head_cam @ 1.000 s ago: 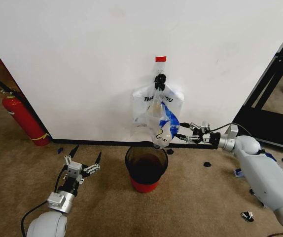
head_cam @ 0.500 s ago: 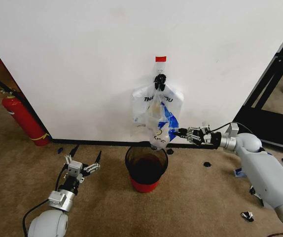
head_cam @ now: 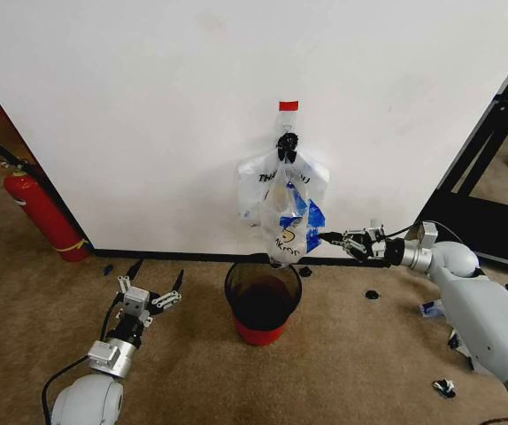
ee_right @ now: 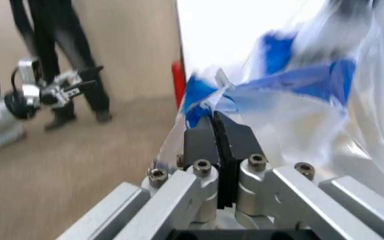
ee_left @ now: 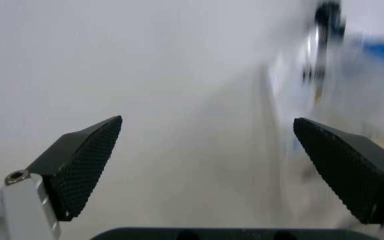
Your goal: Pick up the garbage bag from the wall and place it over the trash bin.
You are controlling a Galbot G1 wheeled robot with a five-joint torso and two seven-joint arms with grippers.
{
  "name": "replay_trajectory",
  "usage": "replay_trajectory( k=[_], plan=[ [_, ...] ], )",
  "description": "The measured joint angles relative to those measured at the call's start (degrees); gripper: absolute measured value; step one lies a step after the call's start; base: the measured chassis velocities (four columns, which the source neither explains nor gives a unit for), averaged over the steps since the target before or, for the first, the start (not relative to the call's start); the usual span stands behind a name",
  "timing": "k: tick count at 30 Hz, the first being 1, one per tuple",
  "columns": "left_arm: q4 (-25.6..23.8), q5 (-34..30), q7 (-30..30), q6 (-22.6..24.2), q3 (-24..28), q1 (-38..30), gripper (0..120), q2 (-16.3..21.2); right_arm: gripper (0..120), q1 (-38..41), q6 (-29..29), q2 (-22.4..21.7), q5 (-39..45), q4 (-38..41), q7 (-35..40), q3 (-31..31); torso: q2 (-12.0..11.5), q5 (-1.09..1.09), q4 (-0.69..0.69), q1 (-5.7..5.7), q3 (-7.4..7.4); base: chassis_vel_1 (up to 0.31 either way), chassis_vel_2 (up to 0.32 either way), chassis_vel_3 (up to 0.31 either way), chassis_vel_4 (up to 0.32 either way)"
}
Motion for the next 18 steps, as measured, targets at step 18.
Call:
replay_trajectory(
  k=[18],
  plan=[
    [5.1, 1.7, 3.0, 4.6, 36.3, -35.9, 100, 32.2, 0, -0.1, 0.0, -1.3, 5.7, 2.1, 3.1, -0.3, 0.0, -0.03, 0.0, 0.01, 0.01, 0.0, 0.0, 0.0, 0.0]
  ],
)
